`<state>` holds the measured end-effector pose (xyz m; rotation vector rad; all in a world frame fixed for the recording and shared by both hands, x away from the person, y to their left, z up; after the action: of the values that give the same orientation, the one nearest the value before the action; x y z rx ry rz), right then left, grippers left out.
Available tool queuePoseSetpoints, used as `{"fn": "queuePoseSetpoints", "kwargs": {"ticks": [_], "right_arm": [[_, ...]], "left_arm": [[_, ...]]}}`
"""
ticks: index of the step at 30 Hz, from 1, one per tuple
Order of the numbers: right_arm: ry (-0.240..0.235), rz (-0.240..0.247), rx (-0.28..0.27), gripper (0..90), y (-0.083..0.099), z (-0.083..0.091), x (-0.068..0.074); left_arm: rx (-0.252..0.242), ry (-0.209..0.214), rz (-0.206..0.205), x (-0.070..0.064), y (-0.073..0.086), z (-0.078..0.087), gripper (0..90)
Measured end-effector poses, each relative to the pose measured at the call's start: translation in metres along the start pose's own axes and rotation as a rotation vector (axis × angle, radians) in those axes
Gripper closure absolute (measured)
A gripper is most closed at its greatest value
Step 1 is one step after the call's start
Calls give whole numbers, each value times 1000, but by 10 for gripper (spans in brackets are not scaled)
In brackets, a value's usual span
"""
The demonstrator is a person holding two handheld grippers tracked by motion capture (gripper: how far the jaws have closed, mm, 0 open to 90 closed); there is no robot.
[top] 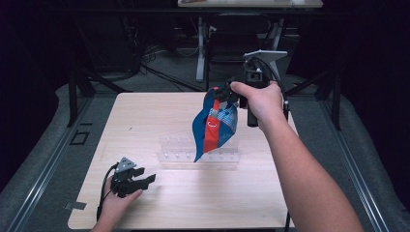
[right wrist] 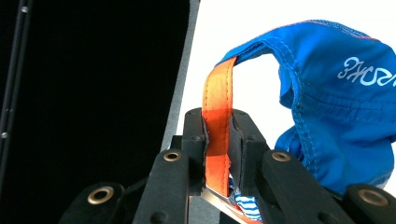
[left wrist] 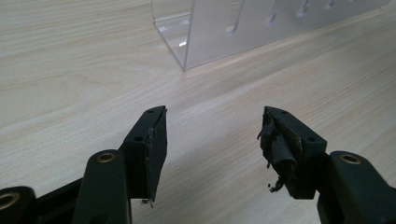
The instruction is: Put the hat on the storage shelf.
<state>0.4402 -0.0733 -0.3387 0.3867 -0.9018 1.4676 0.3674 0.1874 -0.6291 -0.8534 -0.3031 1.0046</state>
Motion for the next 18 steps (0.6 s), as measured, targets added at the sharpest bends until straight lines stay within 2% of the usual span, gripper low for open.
{"fn": "queuePoseSetpoints", "kwargs": {"ticks": [10,18], "right_arm": [[29,-27,-37,778,-11,-5,-13],[-1,-50,-45,778,-12,-15,-18]], "left_arm": [[8,3,1,0,0,1,415],[12,4,0,0,1,0,415]]}}
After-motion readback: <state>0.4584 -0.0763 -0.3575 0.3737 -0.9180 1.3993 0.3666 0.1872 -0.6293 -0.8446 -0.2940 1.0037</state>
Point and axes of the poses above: each handheld gripper's, and its own axes: z roughly backward along the jaws, y roughly out of its underside, x roughly to its left, the point moved 10 cm from there along -z, roughly forward along the jaws
